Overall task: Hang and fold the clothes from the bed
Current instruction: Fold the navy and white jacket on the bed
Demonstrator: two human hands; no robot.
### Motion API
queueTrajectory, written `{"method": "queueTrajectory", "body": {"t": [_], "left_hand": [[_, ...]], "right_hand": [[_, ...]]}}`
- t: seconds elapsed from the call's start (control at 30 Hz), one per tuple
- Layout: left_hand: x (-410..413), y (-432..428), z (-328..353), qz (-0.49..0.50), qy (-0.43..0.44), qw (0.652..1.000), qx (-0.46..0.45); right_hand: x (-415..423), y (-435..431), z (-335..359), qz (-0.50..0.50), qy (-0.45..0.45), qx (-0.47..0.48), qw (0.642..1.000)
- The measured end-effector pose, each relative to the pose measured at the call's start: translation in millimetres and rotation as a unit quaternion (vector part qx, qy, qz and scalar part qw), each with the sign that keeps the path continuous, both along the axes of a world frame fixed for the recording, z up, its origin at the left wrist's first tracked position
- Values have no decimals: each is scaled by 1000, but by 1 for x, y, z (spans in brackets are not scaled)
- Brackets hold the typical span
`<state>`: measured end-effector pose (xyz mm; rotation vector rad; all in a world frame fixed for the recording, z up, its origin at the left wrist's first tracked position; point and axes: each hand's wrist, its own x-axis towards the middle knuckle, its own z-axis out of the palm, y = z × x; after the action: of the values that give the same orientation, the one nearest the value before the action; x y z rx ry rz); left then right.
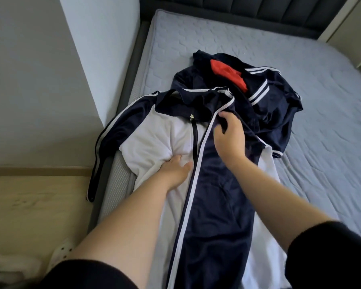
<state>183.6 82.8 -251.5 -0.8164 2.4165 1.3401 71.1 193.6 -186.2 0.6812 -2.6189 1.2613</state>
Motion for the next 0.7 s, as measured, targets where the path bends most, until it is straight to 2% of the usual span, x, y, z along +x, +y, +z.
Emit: {"method": "queueTrajectory", "body": {"t": [0.03,0.1,0.2,0.27,0.33,0.4,0.47,0.6,0.7], "left_hand": [[2,2,-1,3,17,1000,5],[12,7,-2,39,76,995,52],[48,21,-11,174,187,953,162],[71,29,-12,192,207,946,161],[81,30,-8,163,194,957,138],[92,32,1,162,178,957,161],[106,39,6,183,173,951,182],[134,65,16,205,99,956,186],[150,87,28,112,-1,980,165]], "right_hand": [[17,14,-6,-14,-9,-10,1000],[52,42,-17,-14,-46,32,998],[102,84,-38,5,-80,146,986],[131,106,-51,19,-85,170,981],[150,119,-65,46,-99,220,969],[162,125,-80,74,-94,295,948],[167,125,-88,76,-73,329,938],[168,126,-86,81,-78,318,941],[168,134,-77,123,-144,258,947]]}}
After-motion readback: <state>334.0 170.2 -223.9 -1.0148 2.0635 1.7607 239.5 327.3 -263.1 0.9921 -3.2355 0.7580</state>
